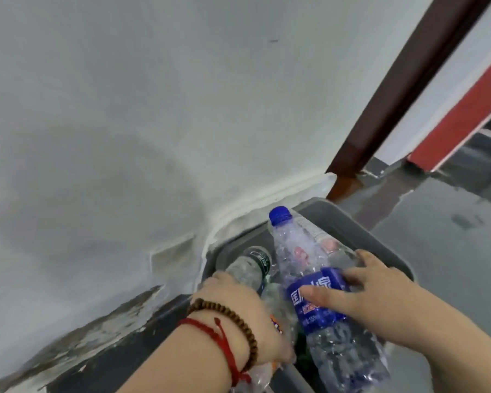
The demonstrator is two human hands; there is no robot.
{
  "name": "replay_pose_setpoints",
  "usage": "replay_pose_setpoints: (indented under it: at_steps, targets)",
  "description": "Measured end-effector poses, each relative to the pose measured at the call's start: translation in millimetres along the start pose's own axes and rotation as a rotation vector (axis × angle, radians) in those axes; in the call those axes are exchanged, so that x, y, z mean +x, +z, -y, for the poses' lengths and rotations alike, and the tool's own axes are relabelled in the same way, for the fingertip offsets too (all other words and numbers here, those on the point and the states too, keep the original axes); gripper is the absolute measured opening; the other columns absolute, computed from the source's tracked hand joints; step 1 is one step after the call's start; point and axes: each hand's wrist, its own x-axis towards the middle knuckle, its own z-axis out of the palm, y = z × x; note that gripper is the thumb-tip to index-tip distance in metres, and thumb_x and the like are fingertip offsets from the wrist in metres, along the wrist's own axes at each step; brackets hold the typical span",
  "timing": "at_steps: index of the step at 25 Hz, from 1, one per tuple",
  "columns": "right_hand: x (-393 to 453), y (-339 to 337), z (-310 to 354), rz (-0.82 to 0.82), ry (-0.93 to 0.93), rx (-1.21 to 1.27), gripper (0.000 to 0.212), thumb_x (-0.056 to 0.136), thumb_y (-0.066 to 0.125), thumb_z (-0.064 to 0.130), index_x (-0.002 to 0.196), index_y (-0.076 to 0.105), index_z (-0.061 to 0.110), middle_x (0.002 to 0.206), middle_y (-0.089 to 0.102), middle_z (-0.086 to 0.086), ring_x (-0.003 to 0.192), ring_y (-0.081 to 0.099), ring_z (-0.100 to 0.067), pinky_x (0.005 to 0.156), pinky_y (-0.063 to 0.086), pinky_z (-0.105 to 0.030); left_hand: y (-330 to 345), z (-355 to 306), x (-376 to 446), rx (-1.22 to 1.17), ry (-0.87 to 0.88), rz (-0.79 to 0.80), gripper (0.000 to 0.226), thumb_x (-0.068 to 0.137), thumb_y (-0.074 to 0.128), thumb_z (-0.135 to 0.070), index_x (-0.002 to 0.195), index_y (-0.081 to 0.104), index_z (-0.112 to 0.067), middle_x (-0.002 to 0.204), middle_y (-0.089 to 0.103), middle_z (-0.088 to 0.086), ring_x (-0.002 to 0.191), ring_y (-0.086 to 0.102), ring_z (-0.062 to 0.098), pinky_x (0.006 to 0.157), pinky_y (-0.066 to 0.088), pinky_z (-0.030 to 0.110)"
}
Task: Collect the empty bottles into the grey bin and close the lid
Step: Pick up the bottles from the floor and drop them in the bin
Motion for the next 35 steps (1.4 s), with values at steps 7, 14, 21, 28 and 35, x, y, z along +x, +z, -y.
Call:
replay_pose_setpoints:
  at_steps: [7,14,21,28,35]
  targets:
    - [109,77,-66,0.121,0.368,0.568,0.099,0.066,0.060,0.073,0.141,0.040,0.011,0.135,0.052,-0.017,0.111,0.057,-0.030,0.094,0.047,-0.040,60,-63,67,0.091,0.125,0.042,0.078,0.073,0.064,-0.049,0.139,0.034,-0.020,0.153,0.003,0.023,0.132,0.028,0.037,0.106,0.030,0.043]
    - [129,119,-83,0.317,0.548,1.006,0.088,0.070,0.053,0.077,0.135,0.043,0.018,0.141,0.047,-0.016,0.123,0.047,-0.039,0.094,0.038,-0.047,78,-30,95,-0.523,0.132,-0.095,0.065,0.085,0.049,-0.037,0.144,0.024,-0.028,0.156,0.013,0.009,0.136,0.029,0.030,0.109,0.033,0.042]
    - [121,109,-25,-0.056,0.152,0.696,0.070,0.084,0.045,0.065,0.137,0.041,0.019,0.135,0.051,-0.007,0.114,0.051,-0.022,0.091,0.037,-0.035,77,22,69,-0.637,0.138,-0.411,0.054,0.090,0.045,-0.047,0.139,0.033,-0.027,0.150,0.030,-0.001,0.136,0.031,0.017,0.111,0.031,0.035]
    - [29,180,171,0.155,-0.836,0.253,0.026,0.082,0.057,0.054,0.103,0.049,0.042,0.108,0.056,0.022,0.094,0.056,0.002,0.082,0.042,-0.019,107,207,-74,-0.429,-0.336,-0.691,0.050,0.090,0.038,-0.052,0.137,0.031,-0.035,0.149,0.026,-0.012,0.137,0.023,0.008,0.111,0.016,0.022]
    - [-184,341,363,0.410,-1.422,-0.241,0.026,0.082,0.057,0.053,0.104,0.052,0.040,0.106,0.060,0.019,0.092,0.058,-0.001,0.078,0.044,-0.019,213,386,-325,-0.486,-1.157,-0.866,0.050,0.091,0.039,-0.051,0.135,0.038,-0.025,0.140,0.039,-0.003,0.129,0.037,0.017,0.107,0.029,0.030]
